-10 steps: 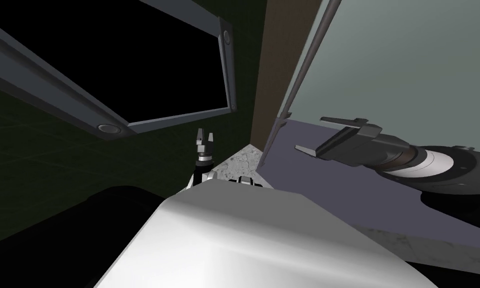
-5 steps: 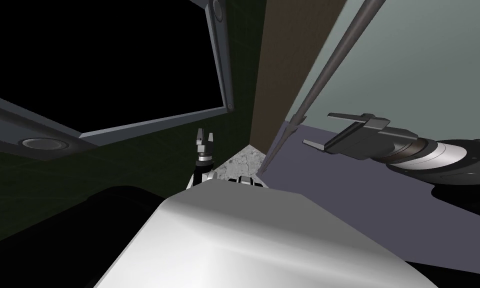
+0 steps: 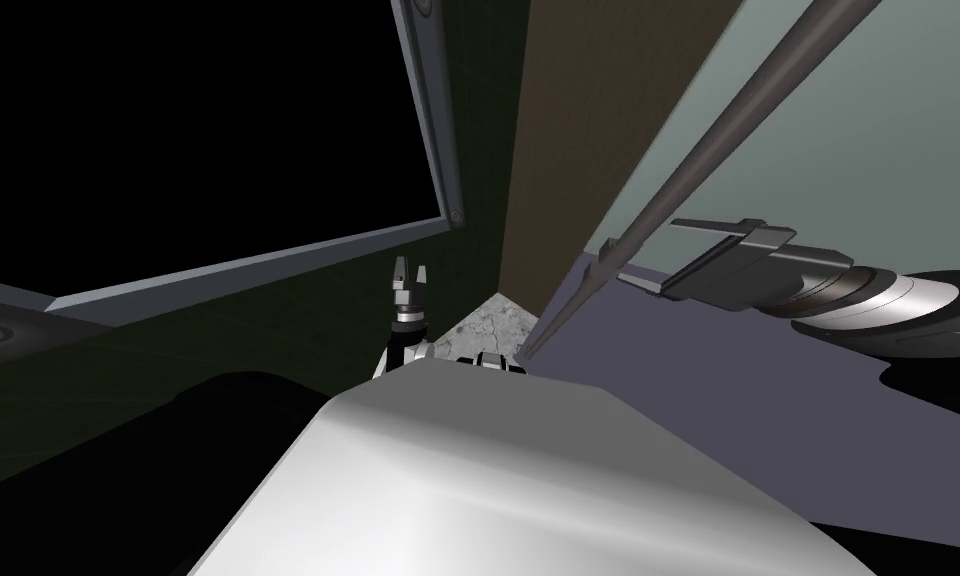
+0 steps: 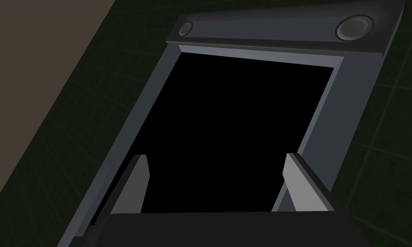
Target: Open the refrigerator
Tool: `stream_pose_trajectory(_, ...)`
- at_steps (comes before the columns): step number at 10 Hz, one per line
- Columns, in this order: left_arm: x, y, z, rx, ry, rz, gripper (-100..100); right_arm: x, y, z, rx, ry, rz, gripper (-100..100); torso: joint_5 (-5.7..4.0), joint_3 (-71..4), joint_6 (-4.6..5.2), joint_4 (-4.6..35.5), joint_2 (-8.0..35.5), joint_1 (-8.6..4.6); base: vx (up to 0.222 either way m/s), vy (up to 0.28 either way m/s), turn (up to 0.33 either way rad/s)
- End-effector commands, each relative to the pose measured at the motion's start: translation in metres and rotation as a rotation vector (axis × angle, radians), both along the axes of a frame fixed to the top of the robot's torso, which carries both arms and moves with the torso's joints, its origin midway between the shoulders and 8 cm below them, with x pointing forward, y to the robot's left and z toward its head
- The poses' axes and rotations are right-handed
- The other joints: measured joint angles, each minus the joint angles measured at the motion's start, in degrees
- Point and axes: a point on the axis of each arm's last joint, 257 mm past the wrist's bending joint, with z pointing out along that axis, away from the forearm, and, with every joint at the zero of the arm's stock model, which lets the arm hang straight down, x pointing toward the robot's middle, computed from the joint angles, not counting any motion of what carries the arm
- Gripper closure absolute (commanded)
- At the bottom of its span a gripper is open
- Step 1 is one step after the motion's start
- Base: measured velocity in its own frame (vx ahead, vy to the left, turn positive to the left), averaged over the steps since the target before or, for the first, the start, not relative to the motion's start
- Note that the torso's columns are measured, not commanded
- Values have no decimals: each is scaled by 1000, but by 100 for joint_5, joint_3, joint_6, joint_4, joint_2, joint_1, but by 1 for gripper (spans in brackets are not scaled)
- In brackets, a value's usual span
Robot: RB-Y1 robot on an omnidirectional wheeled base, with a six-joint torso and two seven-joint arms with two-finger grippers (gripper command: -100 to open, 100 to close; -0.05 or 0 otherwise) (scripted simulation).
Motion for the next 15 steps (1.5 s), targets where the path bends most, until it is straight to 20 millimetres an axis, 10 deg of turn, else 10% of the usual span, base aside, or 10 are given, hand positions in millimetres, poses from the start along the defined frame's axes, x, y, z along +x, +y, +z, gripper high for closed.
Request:
stream_pose_trajectory(1, 0, 0, 0, 0, 0, 0, 0, 1, -1, 0, 1, 1, -4, 100, 5, -8, -4, -3, -11, 2, -2, -1, -12)
stream_pose_trajectory(10, 0, 0, 0, 0, 0, 0, 0, -49, 60, 4, 8, 3, 241, 100, -9, 4, 16, 2, 2, -19, -256, -17, 139)
stream_pose_trajectory(11, 0, 0, 0, 0, 0, 0, 0, -38, 47, 4, 12, 4, 200, -100, -7, -23, 20, -10, -47, -18, 68, 12, -58)
stream_pose_trajectory(15, 0, 0, 0, 0, 0, 0, 0, -15, 17, 3, 10, 4, 103, -100, -8, -14, 14, -8, -26, -18, 167, 14, -42)
